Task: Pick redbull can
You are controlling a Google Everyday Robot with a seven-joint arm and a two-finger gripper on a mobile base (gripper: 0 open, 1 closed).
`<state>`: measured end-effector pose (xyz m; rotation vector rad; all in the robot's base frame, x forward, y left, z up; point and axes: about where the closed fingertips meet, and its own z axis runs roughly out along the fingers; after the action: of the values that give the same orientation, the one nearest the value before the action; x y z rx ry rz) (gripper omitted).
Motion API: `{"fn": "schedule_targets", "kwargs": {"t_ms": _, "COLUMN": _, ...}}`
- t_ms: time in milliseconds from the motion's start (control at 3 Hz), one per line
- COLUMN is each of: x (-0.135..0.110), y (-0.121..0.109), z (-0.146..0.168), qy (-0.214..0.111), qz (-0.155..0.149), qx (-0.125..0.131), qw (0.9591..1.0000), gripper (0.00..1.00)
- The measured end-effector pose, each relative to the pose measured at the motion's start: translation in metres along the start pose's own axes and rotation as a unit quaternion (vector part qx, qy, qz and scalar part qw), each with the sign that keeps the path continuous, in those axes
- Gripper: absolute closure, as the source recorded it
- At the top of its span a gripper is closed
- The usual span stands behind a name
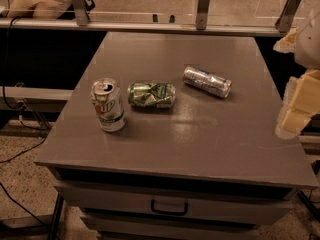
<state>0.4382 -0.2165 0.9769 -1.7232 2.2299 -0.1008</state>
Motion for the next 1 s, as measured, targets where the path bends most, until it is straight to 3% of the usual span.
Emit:
{"fn": "schedule_targets", "kwargs": {"t_ms": 333, "x": 0.0, "y": 0.0, "z": 0.0, "qy": 0.0, "qz": 0.0, "qx": 0.0, "qw": 1.0, "gripper": 0.0}}
{"fn": "schedule_targets", "kwargs": {"t_ms": 667, "x": -0.011, "y": -0.018, "z": 0.012, "qy": -0.01, "qz": -0.003, "qx": -0.007, "qw": 0.9999, "gripper": 0.0}}
{"fn": "schedule_targets", "kwargs": {"t_ms": 1000, "x": -0.024, "y": -0.052, "z": 0.036, "qy": -0.007, "qz": 0.001, "qx": -0.011, "qw": 0.9999, "gripper": 0.0}}
